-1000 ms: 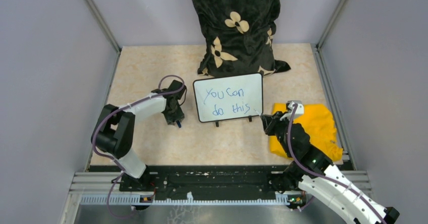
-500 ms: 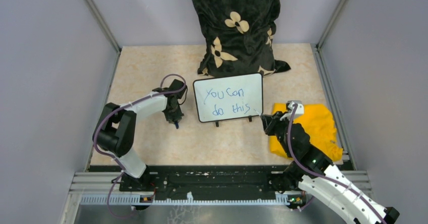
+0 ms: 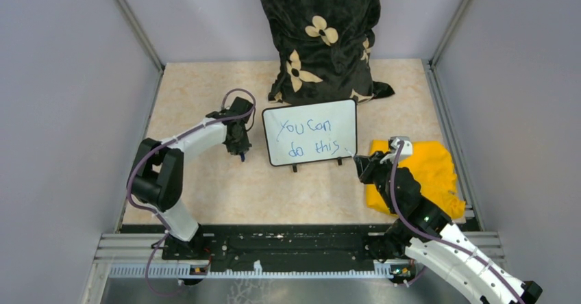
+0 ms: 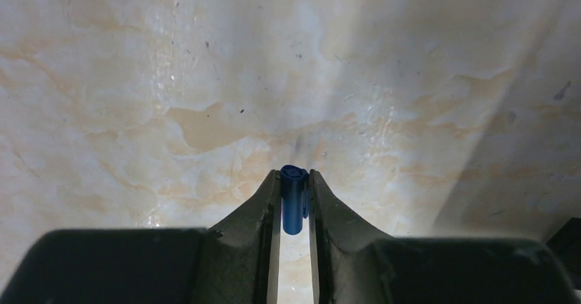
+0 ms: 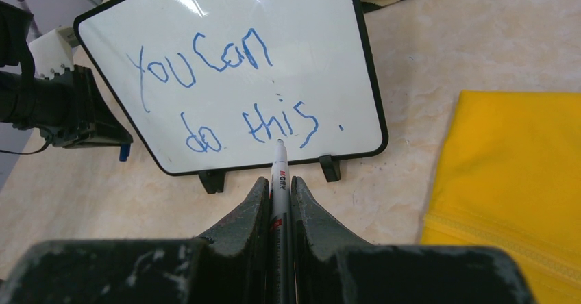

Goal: Write a sentence on the whiteboard
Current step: Close the whiteboard marker at the center of the board.

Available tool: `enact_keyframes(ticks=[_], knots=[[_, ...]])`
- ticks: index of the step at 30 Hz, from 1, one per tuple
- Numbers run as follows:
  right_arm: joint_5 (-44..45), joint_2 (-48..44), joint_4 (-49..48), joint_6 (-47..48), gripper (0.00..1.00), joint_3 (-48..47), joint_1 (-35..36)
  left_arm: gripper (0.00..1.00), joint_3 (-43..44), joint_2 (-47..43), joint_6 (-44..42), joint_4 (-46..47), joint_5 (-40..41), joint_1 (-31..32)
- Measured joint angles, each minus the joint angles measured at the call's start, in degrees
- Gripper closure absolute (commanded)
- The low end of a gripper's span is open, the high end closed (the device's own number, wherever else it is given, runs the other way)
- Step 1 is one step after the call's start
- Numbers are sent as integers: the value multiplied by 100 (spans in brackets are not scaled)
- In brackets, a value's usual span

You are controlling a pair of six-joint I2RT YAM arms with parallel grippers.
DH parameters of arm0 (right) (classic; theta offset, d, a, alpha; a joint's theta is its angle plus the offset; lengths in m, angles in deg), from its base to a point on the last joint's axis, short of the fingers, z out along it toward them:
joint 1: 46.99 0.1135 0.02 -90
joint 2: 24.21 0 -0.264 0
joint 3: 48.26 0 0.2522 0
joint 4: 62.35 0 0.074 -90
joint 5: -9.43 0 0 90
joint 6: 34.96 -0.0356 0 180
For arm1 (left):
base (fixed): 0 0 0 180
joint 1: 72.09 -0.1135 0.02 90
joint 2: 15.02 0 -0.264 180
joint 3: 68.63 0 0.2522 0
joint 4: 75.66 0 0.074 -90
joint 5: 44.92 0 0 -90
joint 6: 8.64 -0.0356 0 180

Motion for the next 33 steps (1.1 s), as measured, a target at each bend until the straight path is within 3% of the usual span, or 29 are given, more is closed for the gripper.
enact_keyframes(ticks=[9, 11, 14, 18, 20, 27, 33], knots=[[0, 20, 0, 2, 100, 0, 0, 65, 11, 168, -184, 160, -111, -186], [0, 22, 0, 2, 100, 2, 0, 59, 0, 181, -192, 160, -120, -195], [0, 39, 2, 2, 100, 0, 0, 43, -4, 181, -195, 160, -136, -192], [0, 46, 2, 4, 100, 0, 0, 13, -70, 33, -249, 157, -133, -195], [0, 46, 2, 4, 100, 0, 0, 2, -133, -208, -302, 160, -127, -201], [0, 50, 0, 4, 100, 0, 0, 1, -562, -1416, -669, 608, 7, -236], [-2, 50, 0, 4, 100, 0, 0, 3, -1010, -1532, -809, 970, -83, -286]])
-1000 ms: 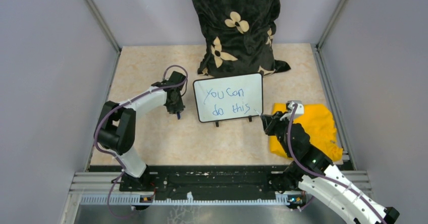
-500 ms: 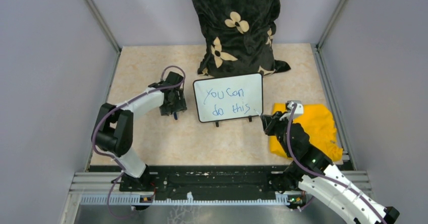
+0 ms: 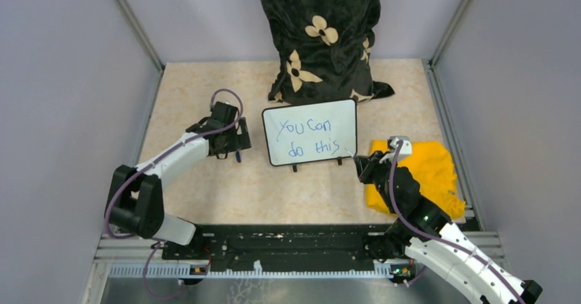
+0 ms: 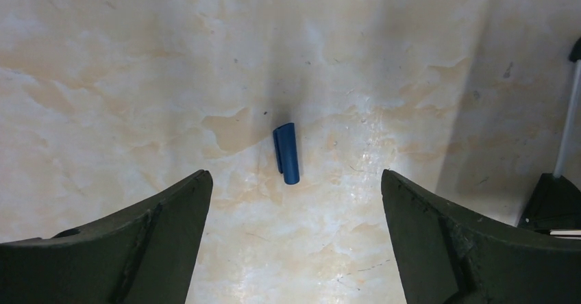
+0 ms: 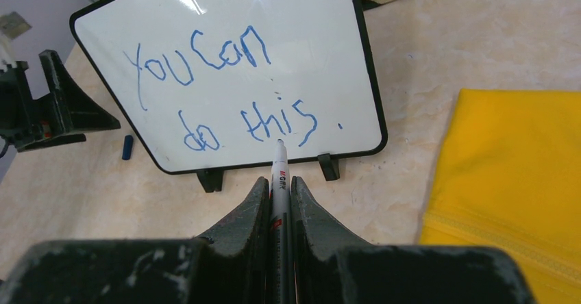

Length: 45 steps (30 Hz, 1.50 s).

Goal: Write a sentence on the whiteboard
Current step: Close the whiteboard marker at the center of the board.

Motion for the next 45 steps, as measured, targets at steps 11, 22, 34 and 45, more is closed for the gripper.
enact_keyframes(ticks=[11, 22, 34, 45], knots=[[-2, 0, 4, -2, 100, 0, 0, 17, 525, 1178, 46, -393, -472, -127], [-2, 0, 2, -2, 100, 0, 0, 37, 540, 1458, 177, -431, -448, -321], [-2, 0, 0, -2, 100, 0, 0, 50, 658, 1663, 260, -487, -302, -330], [-2, 0, 0, -2, 100, 0, 0, 56, 660, 1685, 260, -485, -284, -352]])
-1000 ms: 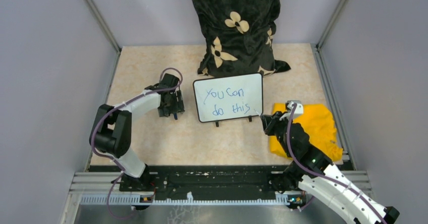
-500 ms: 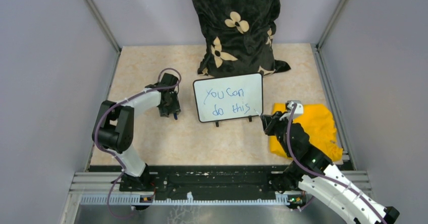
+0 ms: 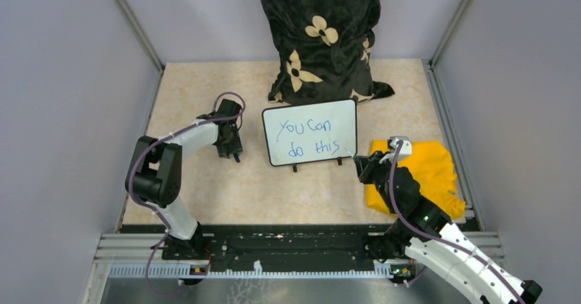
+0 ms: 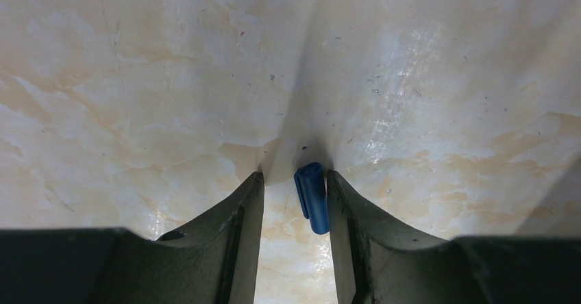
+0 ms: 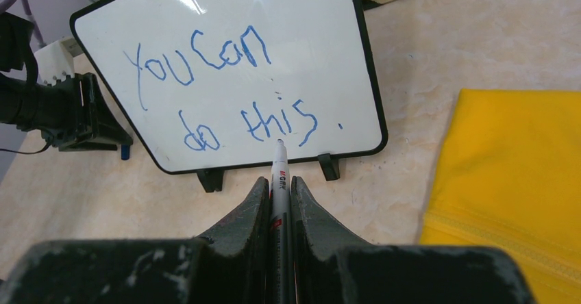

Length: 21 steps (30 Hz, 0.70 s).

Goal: Write a sentence on the whiteboard
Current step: Close the whiteboard marker at the center of the board.

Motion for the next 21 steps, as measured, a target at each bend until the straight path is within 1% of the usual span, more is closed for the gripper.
enact_keyframes(ticks=[3, 7, 9, 13, 21], knots=[[0, 0, 0, 0, 100, 0, 0, 54, 0, 0, 0, 15, -20, 0], [0, 0, 0, 0, 100, 0, 0, 47, 0, -2, 9, 44, -79, 0], [0, 0, 0, 0, 100, 0, 0, 47, 0, -2, 44, 59, -116, 0], [0, 22, -2, 0, 100, 0, 0, 47, 0, -2, 129, 61, -87, 26], [0, 42, -4, 0, 100, 0, 0, 52, 2, 24, 343, 28, 76, 79]])
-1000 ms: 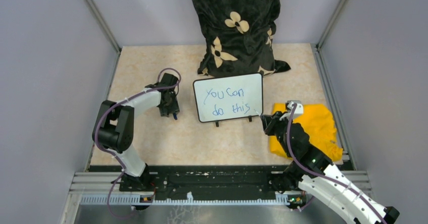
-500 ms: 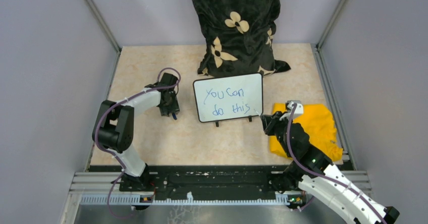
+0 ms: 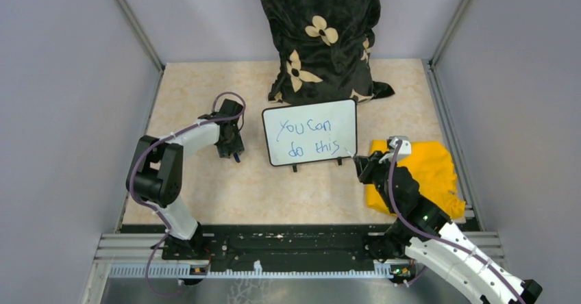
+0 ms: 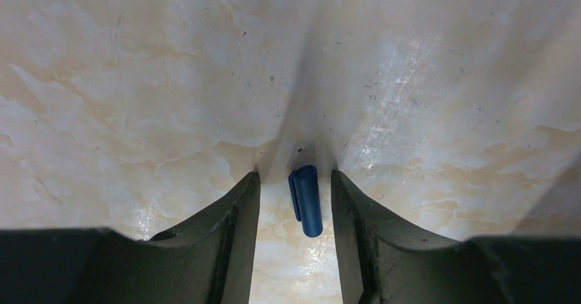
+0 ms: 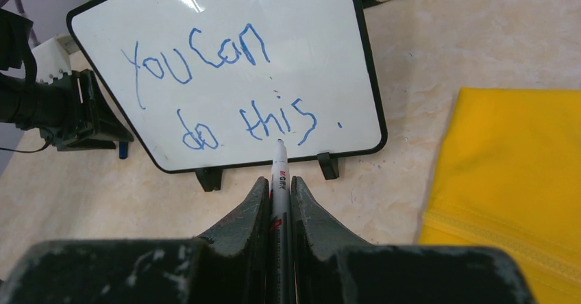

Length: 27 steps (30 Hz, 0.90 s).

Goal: Write a sentence on the whiteboard
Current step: Close the whiteboard marker at the center of the board.

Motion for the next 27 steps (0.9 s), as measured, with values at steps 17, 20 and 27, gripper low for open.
enact_keyframes(ticks=[17, 20, 27], knots=[[0, 2, -26, 2, 100, 0, 0, 54, 140, 85, 413, -269, 127, 188], [0, 2, -37, 2, 100, 0, 0, 56, 149, 87, 472, -302, 103, 192], [0, 0, -39, 2, 100, 0, 0, 60, 146, 94, 496, -328, 101, 192]])
